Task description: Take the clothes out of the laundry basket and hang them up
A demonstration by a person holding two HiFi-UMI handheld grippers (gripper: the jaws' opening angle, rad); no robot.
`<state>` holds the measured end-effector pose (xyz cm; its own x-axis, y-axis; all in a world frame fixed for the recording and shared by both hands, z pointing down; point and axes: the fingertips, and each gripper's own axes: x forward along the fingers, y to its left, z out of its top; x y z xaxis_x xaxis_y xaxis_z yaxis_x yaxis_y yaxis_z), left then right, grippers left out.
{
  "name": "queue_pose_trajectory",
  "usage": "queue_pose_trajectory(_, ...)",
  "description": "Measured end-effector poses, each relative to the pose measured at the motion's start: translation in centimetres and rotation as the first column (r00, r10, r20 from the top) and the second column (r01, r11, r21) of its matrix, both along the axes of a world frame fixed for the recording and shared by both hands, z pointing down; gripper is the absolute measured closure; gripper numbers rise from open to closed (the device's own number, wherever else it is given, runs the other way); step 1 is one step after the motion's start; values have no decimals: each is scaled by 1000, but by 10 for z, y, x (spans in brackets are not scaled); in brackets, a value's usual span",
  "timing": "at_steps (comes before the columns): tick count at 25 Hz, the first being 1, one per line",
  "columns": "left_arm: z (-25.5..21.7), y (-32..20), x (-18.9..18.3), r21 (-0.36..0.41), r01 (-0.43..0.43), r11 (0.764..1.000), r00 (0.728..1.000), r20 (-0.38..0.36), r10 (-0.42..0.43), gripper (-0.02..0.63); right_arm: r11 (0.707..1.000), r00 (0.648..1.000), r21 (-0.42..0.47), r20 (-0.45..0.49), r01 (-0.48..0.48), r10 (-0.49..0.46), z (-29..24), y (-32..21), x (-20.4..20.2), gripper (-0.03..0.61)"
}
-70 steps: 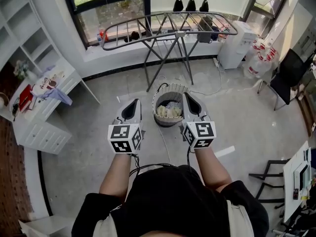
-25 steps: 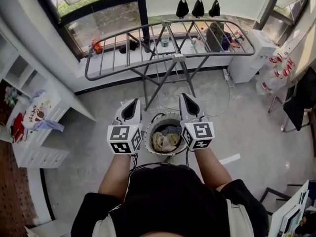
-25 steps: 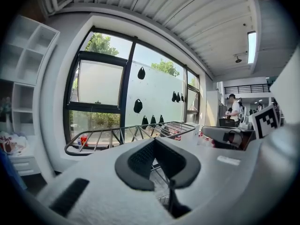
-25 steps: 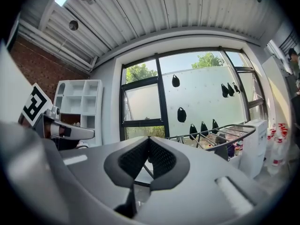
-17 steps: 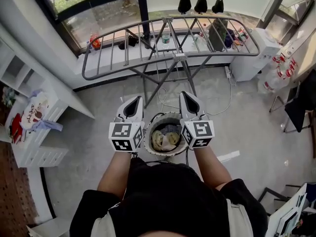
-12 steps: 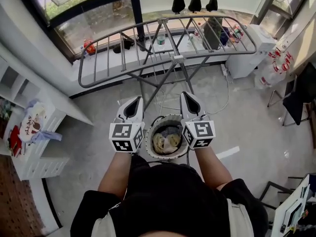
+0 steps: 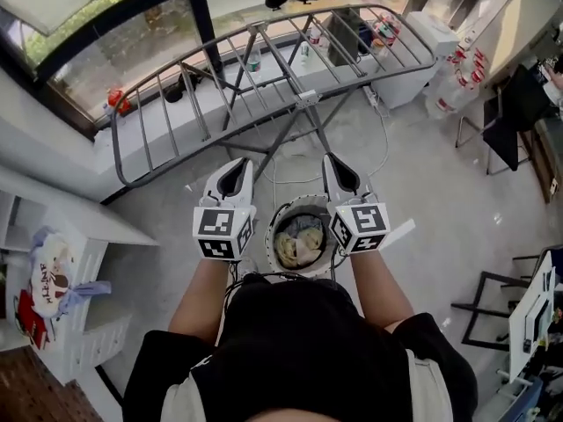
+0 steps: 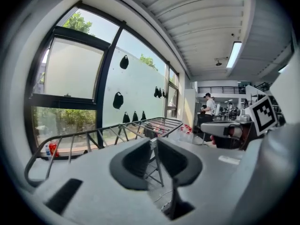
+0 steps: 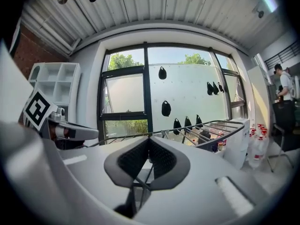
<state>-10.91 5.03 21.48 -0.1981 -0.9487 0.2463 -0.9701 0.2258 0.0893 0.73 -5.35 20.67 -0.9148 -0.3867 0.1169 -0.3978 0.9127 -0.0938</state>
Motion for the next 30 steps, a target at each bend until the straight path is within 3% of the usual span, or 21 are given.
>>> queue_pose_trajectory(1, 5, -6, 2, -6, -42, 999, 999, 9, 42, 488, 1000, 1000, -15, -3, 10, -11, 4, -1, -1, 555)
queue_pose_trajectory(2, 10, -12, 5, -19, -86, 996, 996, 21, 87, 365, 999, 1000, -26, -15, 22, -23, 10, -2, -1, 410)
queue_pose_trajectory(3, 17, -17, 9, -38, -128, 991, 991, 34, 129, 351, 999, 999, -30, -38, 27, -28, 17, -4, -1, 329)
queue_pose_trajectory(8, 61, -35, 24, -134, -270, 954, 961, 21, 275, 336, 1000, 983, -9, -181, -17, 16, 63, -11, 18, 296)
queue_pose_trajectory(16, 148, -43, 53, -303, -399, 866, 916, -85, 392, 336, 986, 934, -149, -356, -70, 13, 164, -3, 59, 296)
queue_pose_trajectory(19, 195, -34, 65, -377, -434, 818, 900, -134, 415, 336, 964, 904, -246, -426, -99, -16, 219, 8, 75, 298)
queue_pose_trajectory(25, 286, -19, 91, -484, -484, 729, 872, -193, 450, 336, 924, 842, -351, -536, -151, -65, 331, 22, 94, 326)
queue_pose_trajectory(30, 359, -3, 104, -522, -505, 688, 863, -282, 419, 337, 894, 795, -424, -588, -143, -151, 421, 39, 93, 331)
